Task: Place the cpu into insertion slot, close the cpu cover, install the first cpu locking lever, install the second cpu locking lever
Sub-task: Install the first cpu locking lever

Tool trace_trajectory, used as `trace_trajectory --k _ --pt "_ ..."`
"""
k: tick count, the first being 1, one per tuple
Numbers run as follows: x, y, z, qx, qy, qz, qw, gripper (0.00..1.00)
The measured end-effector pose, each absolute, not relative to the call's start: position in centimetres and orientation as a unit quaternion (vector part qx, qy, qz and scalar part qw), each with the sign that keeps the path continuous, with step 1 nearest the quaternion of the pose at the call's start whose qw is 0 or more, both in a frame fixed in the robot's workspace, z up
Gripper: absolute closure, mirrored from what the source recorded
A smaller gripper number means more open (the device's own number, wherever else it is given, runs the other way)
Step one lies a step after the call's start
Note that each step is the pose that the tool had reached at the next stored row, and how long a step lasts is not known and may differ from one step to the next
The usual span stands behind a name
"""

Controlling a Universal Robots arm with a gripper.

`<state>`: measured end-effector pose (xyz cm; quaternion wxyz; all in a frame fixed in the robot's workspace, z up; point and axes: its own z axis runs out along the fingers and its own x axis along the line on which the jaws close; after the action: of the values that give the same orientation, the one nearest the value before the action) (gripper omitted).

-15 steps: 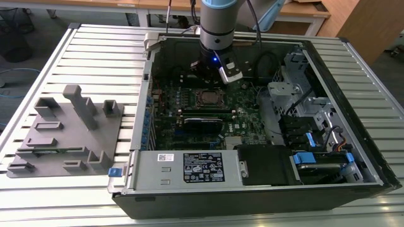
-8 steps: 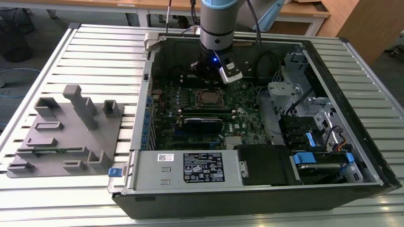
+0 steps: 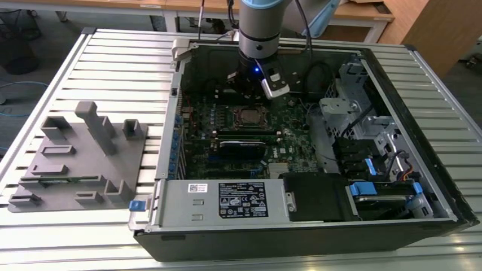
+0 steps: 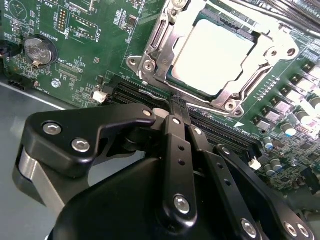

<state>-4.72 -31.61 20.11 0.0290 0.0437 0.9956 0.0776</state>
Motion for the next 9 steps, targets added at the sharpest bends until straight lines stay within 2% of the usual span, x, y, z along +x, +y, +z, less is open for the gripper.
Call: trace_trajectory --k 9 --pt "-4.72 -31.61 20.45 0.044 0.996 0.078 0.029 0.9"
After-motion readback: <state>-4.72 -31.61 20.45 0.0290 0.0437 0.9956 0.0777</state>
